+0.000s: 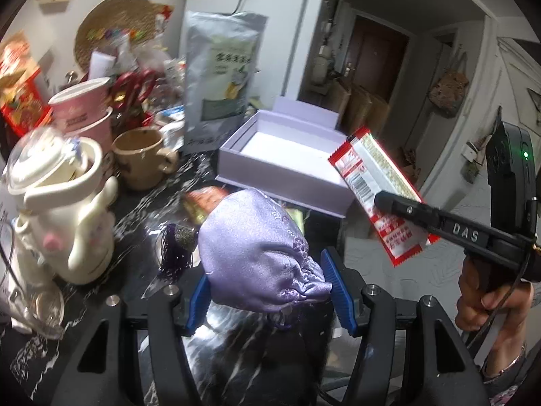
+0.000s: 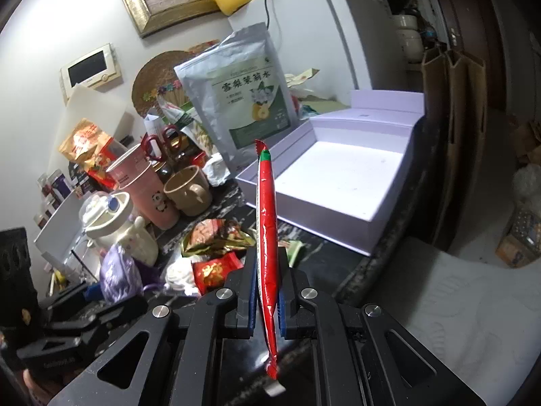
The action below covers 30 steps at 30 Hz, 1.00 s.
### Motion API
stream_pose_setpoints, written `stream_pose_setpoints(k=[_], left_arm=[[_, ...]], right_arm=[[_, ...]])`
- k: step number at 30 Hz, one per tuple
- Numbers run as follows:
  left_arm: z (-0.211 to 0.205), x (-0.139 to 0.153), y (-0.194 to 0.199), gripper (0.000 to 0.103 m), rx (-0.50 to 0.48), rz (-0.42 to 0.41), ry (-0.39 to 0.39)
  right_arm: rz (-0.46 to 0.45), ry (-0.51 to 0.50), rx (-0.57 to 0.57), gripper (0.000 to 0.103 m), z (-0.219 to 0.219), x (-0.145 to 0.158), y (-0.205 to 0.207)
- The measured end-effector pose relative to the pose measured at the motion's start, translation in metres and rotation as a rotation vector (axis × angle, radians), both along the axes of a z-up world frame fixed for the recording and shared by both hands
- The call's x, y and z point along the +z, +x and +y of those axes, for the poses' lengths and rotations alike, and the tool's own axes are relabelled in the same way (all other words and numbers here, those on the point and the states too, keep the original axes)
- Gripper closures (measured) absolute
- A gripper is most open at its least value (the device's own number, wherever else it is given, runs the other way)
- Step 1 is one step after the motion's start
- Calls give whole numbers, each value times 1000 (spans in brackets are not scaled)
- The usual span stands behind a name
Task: Organize soft objects
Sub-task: 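Grasp the red stick candy with the right tool while the left tool lifts the pouch, then carry the pouch and red stick candy over the white box with both tools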
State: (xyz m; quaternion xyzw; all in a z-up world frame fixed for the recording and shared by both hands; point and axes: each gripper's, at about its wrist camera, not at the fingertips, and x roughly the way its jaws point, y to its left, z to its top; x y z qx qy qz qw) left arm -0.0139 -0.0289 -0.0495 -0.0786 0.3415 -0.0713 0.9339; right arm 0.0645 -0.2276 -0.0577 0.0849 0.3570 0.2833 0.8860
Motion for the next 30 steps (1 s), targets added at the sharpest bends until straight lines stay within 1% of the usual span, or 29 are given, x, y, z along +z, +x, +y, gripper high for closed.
stream_pose_setpoints(k=[7,14,17,25,30], left_arm=[[-21,21,5,43,-55,-65,22],[-39,42,17,43,-114,-110,22],[-44,50,25,43,-121,-132,31],[-54,74,49,43,-136,-186,45],[-60,88,71,43,-154,-208,48]], right_arm=[[-16,-8,-22,94,-19,14,-15],[-73,-46,-48,94,-33,36,-29],[-99,-54,-53,94,-35,44,-30],[-144,-66,-49,94,-40,62,-18],[-175,-73,-55,94,-42,73,0]])
